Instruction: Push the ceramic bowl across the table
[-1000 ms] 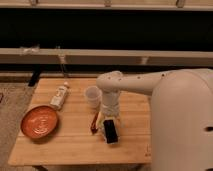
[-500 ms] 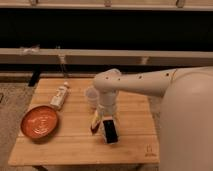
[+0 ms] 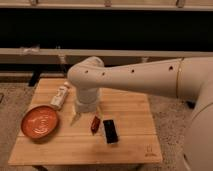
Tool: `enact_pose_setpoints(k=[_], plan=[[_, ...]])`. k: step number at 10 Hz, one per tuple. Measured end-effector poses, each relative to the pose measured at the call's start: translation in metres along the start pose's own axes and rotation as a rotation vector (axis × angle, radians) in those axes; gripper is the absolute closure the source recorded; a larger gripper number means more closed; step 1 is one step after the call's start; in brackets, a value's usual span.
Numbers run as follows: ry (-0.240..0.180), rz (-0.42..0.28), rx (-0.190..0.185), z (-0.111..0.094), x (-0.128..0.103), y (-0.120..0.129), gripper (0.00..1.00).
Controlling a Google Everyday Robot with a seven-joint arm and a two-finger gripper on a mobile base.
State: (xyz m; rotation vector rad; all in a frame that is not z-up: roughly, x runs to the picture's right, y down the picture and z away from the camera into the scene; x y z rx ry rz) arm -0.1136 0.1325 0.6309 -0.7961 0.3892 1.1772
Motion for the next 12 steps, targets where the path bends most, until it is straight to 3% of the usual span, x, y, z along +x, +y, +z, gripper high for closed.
enact_pose_setpoints(k=[3,6,10,12], plan=[[-0.015,-0.154,-0.024,0.006,-0.039,0.069,0.20],[-0.019,-0.310,-0.024,0.038,-0.072,0.120,0.20],[-0.017,-0.455,-0.034,0.075,-0.092,0.165,0.20],[0.014,-0.482,-0.038,0.095,-0.098,0.185,0.20]])
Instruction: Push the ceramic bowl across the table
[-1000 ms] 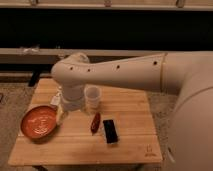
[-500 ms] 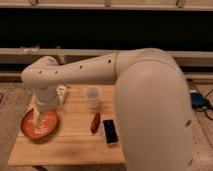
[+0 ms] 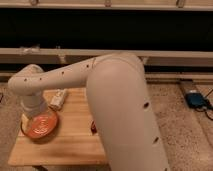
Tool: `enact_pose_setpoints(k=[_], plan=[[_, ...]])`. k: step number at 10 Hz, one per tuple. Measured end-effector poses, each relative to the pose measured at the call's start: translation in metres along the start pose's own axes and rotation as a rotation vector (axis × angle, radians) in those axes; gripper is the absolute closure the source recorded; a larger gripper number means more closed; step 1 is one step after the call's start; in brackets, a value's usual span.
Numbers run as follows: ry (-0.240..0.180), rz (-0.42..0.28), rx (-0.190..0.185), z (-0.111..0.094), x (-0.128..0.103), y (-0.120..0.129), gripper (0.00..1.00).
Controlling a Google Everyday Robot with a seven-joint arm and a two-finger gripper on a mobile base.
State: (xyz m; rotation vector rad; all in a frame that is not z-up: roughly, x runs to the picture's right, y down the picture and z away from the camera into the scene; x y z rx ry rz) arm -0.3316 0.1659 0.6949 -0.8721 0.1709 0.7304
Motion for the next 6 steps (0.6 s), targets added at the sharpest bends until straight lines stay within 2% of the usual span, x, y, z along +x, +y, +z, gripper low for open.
enact_pose_setpoints(k=[3,6], plan=[[0.050,-0.022,-0.006,0.019,-0.013,0.009,0.20],[0.052,-0.021,-0.006,0.019,-0.013,0.007,0.20]])
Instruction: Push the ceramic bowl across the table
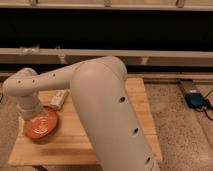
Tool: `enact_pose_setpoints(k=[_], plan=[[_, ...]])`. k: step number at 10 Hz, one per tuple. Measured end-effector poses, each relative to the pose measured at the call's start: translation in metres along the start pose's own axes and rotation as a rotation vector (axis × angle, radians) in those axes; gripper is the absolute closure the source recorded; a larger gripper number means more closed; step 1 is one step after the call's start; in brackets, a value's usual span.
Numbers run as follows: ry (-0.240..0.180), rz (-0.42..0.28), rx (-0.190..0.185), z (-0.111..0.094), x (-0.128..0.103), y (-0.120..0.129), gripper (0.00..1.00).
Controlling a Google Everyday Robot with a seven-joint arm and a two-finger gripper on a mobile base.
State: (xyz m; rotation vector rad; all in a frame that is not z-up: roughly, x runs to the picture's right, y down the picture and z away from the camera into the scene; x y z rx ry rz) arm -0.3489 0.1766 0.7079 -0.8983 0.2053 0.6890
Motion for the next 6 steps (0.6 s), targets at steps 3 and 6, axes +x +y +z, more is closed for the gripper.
enact_pose_setpoints(k=[3,6], plan=[[0.000,0.002,-0.003,0.000,-0.001,-0.001,0.20],[0.062,-0.024,-0.054,0.029,-0.010,0.002,0.20]])
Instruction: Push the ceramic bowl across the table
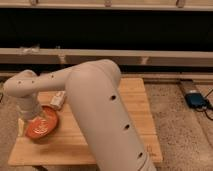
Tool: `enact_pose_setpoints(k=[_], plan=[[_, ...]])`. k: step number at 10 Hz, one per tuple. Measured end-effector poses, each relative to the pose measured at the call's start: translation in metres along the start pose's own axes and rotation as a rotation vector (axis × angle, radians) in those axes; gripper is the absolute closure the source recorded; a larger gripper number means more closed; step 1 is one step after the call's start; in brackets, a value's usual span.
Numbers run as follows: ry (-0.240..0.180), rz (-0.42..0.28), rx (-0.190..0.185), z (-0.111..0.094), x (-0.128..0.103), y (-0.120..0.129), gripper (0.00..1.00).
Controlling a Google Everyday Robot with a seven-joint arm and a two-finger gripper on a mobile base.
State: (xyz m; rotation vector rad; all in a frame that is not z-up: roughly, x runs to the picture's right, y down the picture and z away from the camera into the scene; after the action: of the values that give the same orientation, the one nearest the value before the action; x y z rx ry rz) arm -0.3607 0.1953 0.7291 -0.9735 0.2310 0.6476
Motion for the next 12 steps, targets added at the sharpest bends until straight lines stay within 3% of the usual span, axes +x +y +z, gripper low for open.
enact_pose_setpoints(k=[8,12], plan=[[0.006,0.000,-0.004,0.004,0.000,-0.002,0.20],[-0.007,0.025,-0.004,0.023,-0.003,-0.022,0.20]])
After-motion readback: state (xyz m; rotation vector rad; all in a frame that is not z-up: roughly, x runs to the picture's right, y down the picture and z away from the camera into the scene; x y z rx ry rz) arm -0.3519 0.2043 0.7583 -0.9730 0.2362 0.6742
